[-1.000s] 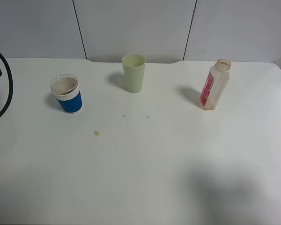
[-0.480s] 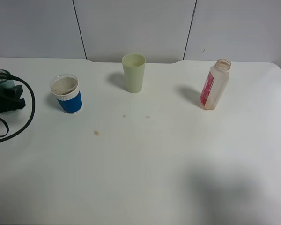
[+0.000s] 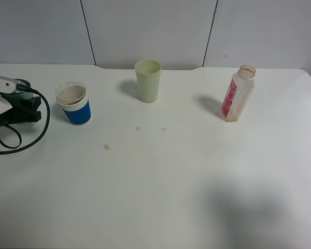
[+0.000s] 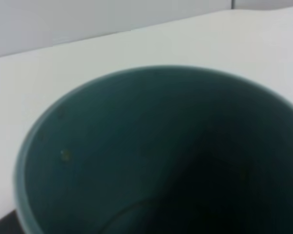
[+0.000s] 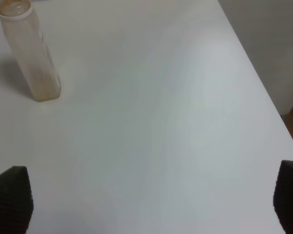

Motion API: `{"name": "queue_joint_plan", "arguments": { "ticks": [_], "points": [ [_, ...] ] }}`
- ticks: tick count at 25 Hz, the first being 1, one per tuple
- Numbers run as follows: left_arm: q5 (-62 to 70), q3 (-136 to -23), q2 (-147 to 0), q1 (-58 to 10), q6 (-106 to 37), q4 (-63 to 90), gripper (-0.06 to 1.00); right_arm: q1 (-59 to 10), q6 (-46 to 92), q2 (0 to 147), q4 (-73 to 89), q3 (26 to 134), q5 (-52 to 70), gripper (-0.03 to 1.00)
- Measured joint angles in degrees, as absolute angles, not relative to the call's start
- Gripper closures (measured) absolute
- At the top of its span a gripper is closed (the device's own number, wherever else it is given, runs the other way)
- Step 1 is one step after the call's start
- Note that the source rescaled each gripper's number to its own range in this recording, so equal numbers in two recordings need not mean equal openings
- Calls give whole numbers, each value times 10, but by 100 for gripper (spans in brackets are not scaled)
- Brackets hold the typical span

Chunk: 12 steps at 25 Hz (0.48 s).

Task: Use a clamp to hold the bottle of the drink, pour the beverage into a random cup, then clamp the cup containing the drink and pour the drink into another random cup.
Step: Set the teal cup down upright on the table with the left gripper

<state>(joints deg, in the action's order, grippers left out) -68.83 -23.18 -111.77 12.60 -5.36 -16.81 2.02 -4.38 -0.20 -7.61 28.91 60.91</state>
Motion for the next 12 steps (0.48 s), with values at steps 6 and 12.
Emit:
{"name": "queue_joint_plan", "arguments": {
  "ticks": [6, 12],
  "points": [
    [-688, -275, -1152, 126, -43, -178, 94, 20, -44, -2, -76, 289, 609, -1],
    [-688, -322, -1185, 126, -20, -199, 94, 20, -44, -2, -76, 289, 609, -1]
  ]
}}
